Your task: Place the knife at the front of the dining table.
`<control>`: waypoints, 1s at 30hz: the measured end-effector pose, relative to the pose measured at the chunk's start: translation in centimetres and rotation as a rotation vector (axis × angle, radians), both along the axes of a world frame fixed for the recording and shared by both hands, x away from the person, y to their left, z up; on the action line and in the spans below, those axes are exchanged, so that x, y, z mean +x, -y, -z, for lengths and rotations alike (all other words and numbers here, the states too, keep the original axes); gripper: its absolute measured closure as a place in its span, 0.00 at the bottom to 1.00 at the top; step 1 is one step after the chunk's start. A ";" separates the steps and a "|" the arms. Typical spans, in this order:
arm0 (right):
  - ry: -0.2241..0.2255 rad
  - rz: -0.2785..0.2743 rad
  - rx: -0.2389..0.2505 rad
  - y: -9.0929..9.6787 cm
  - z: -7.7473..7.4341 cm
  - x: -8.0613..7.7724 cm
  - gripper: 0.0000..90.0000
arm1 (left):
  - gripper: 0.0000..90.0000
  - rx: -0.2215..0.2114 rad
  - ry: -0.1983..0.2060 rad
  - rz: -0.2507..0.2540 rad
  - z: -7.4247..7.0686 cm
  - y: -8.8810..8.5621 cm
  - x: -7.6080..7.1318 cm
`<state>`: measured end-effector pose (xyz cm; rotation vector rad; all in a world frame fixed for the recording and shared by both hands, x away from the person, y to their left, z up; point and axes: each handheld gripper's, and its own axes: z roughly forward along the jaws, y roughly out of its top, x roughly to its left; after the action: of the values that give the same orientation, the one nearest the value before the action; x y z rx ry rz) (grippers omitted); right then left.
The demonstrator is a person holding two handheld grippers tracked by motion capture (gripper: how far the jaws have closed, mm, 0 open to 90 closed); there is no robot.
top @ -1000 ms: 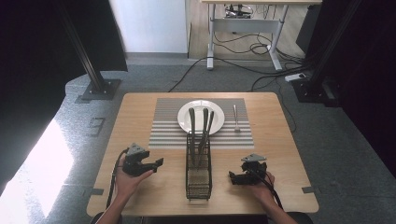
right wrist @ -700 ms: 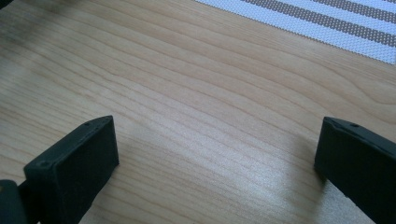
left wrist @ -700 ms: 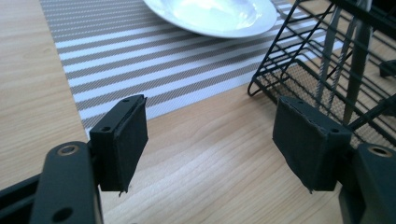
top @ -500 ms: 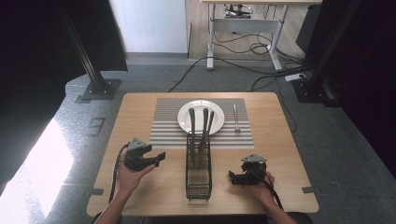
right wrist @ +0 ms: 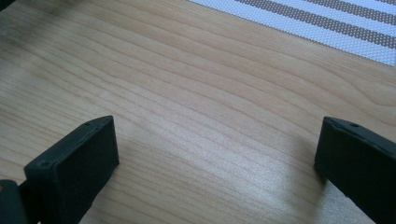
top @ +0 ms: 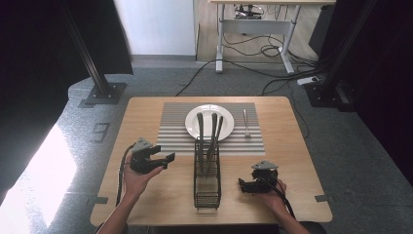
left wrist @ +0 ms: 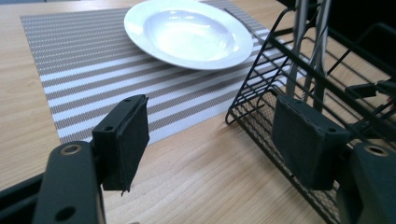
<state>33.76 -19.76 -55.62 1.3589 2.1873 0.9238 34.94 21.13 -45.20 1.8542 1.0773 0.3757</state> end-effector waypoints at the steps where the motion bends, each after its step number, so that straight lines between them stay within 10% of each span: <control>1: 0.000 0.000 0.000 0.0 0.0 0.0 0.00 | 0.31 0.000 0.002 0.003 -0.1 0.1 0.0; 30: 0.006 -0.017 -0.001 -0.1 0.0 0.0 0.01 | 0.32 -0.034 0.008 0.026 -2.0 2.4 1.7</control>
<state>33.73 -19.65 -55.61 1.3376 2.1975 0.9310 36.66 18.69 -43.21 1.8331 1.0476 0.3469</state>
